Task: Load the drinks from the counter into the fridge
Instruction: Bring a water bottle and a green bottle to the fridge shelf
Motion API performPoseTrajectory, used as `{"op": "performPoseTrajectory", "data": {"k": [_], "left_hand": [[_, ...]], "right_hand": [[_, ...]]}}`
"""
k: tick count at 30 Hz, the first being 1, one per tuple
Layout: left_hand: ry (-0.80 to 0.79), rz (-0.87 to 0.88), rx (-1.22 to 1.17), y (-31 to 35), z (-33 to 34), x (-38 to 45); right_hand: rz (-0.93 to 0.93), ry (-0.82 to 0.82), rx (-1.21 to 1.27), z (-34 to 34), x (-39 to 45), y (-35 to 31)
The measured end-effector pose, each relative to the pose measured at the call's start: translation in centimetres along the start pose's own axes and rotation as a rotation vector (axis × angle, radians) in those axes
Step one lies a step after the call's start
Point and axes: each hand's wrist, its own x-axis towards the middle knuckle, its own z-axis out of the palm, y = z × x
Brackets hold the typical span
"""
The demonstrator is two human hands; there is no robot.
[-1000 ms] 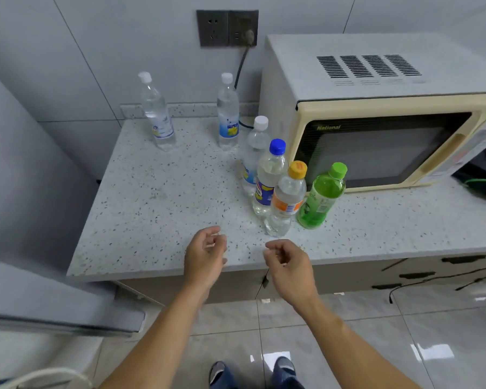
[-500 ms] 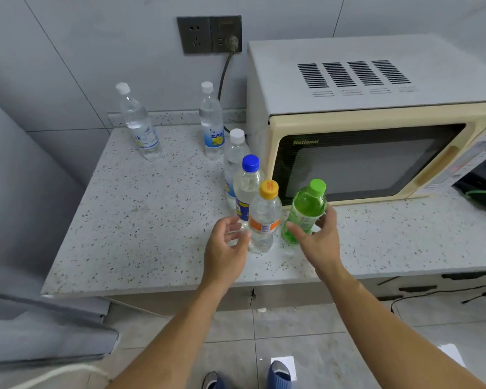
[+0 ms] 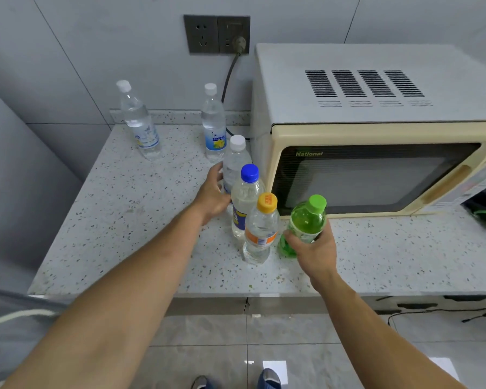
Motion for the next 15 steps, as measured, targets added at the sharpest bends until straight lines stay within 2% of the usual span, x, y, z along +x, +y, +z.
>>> {"op": "performPoseTrajectory", "data": {"k": [3,6,9,15], "left_hand": [[-0.14,0.048,0.019,0.2,-0.5,1.4],[-0.134,0.065,0.046,0.0,-0.9,2.5],[-0.059,0.081,-0.017,-0.6,-1.2,2.3],[0.2,0.037,-0.106,-2.6,-3.0,-2.0]], "right_hand": [[0.007,-0.004,0.004,0.0,0.0,0.4],[0.02,0.0,0.008,0.1,0.0,0.5],[0.019,-0.001,0.0,0.0,0.0,0.5],[0.014,0.01,0.023,0.4,-0.2,0.4]]}}
